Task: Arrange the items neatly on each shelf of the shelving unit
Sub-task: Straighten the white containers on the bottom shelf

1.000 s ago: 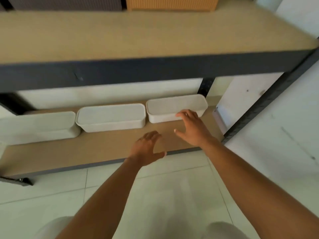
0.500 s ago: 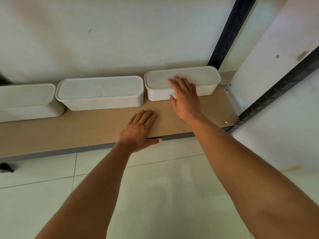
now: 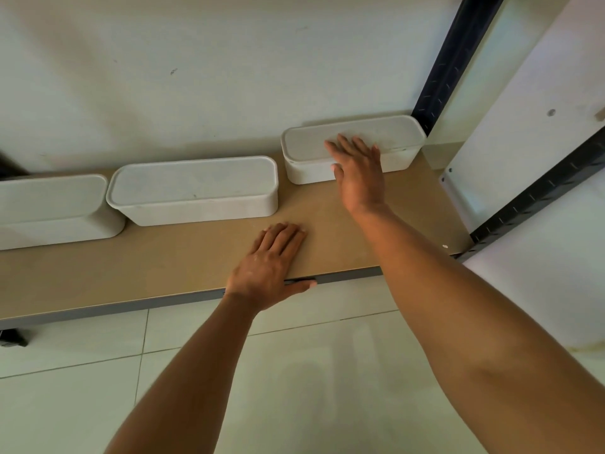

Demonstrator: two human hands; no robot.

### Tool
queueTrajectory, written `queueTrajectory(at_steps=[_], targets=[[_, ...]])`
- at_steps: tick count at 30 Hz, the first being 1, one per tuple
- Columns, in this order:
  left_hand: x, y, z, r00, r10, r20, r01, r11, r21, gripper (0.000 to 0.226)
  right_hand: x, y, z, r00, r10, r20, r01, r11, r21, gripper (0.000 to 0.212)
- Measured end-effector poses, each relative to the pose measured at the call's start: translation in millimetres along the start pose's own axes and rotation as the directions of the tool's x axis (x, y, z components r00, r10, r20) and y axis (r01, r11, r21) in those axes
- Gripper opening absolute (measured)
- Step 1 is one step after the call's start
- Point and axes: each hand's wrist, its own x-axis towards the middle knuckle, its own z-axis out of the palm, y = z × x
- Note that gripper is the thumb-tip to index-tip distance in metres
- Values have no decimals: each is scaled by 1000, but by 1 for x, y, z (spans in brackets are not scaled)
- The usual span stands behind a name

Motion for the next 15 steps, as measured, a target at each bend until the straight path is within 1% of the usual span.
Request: queueTrajectory(at_steps=[3, 6, 7, 9, 10, 12, 14, 15], targets=[[0, 0, -2, 1000, -5, 7, 5, 1000, 2, 98, 3, 0, -1, 1000, 5, 11, -5, 1000, -8, 55], [-1, 0, -4, 1000, -5, 3, 5, 1000, -13, 99, -5, -4, -1, 998, 6, 58, -5, 1000, -25, 58], [-1, 0, -5, 1000, -2, 4, 2, 1000, -22, 99, -11, -8, 0, 999, 12, 49, -11, 1000, -18, 59], [-1, 1, -9, 1000, -8, 6, 8, 999, -54, 99, -24, -25, -1, 1000, 3, -25, -1, 997, 73, 56], [-1, 1, -12, 1000, -16, 6, 16, 996, -86, 99, -31, -38, -3, 998, -28, -61, 36, 990, 137, 55], [-4, 1, -19, 999, -41, -21, 36, 980, -194, 98, -44, -72, -6, 984, -150, -93, 168, 958, 233, 53], [-14, -3, -25, 991, -76, -109, 45, 962, -268, 93, -51, -106, -4, 951, -302, -70, 309, 901, 305, 48], [-22, -7, -26, 984, -99, -151, 57, 963, -264, 89, -51, -122, -2, 927, -373, -40, 364, 872, 326, 45]])
